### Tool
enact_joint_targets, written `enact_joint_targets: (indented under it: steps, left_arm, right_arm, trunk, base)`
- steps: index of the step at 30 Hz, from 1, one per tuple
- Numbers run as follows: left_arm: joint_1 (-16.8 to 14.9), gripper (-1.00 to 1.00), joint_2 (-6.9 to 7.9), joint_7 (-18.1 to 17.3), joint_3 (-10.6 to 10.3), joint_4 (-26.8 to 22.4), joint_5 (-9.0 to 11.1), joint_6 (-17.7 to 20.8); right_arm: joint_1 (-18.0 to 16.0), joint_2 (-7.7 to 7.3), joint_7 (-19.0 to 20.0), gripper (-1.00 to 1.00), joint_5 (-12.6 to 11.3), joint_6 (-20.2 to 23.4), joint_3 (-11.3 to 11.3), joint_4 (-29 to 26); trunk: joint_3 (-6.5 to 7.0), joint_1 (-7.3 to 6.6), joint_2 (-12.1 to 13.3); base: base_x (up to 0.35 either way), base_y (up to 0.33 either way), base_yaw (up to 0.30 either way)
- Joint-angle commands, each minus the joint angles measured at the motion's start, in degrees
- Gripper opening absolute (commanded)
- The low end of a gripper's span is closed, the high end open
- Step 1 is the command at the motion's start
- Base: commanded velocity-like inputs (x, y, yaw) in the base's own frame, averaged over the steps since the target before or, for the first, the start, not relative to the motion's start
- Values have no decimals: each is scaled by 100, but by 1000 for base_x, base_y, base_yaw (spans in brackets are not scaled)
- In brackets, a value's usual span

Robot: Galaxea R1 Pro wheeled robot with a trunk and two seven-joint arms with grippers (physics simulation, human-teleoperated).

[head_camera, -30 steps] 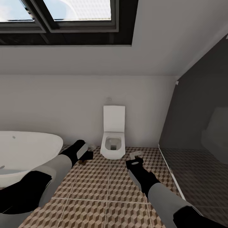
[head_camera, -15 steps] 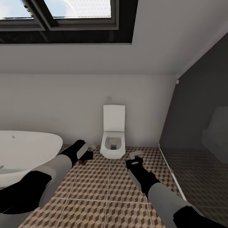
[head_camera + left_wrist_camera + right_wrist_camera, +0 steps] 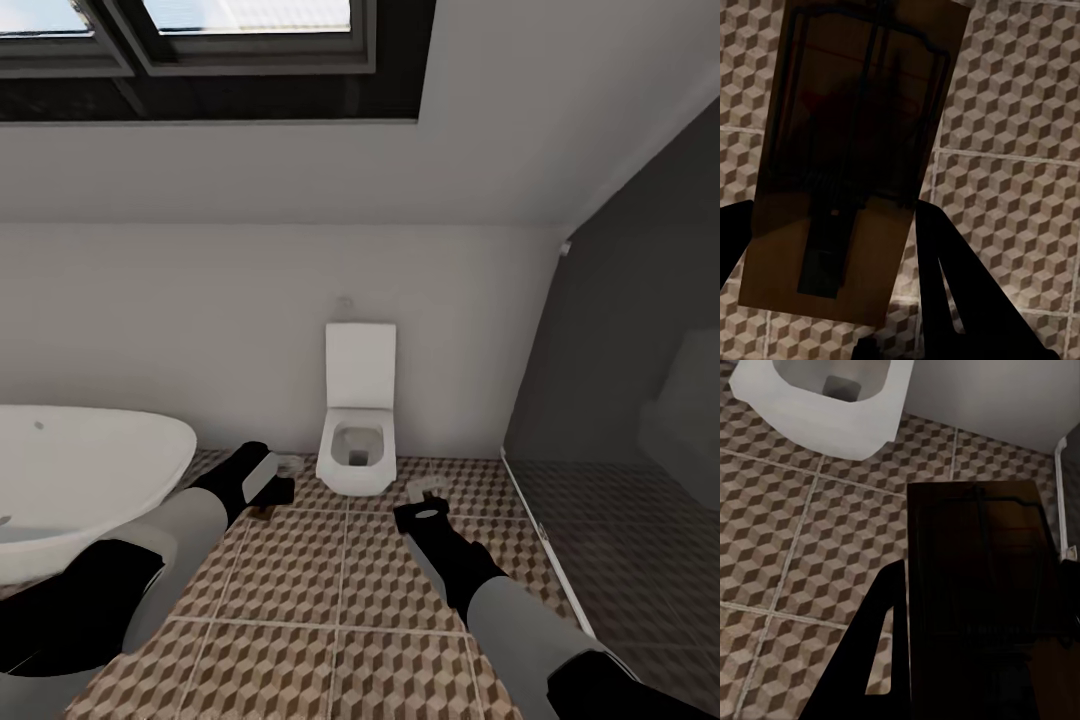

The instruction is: Take the four mousetraps from the cabinet in the bathroom and place them on the bathroom floor. Make sure all four end up on the same floor surface, and ensure that at least two of them are either under or directly next to the same bathroom sink.

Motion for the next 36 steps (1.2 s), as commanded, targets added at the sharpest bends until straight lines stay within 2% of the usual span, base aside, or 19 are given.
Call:
enact_joint_targets:
  steps: [1, 36]
  left_arm:
    - [-4, -100, 2, 20, -35, -8, 41, 24]
    - [-4, -100, -110, 25, -35, 62, 41, 16]
  right_arm:
    - [-5, -5, -40, -100, -62, 27, 47, -8]
    - [-5, -5, -38, -100, -62, 28, 47, -8]
  trunk:
    - [-36, 23, -48]
    - [-988, 792, -1452]
  base:
    - [0, 0, 0]
    - [0, 0, 0]
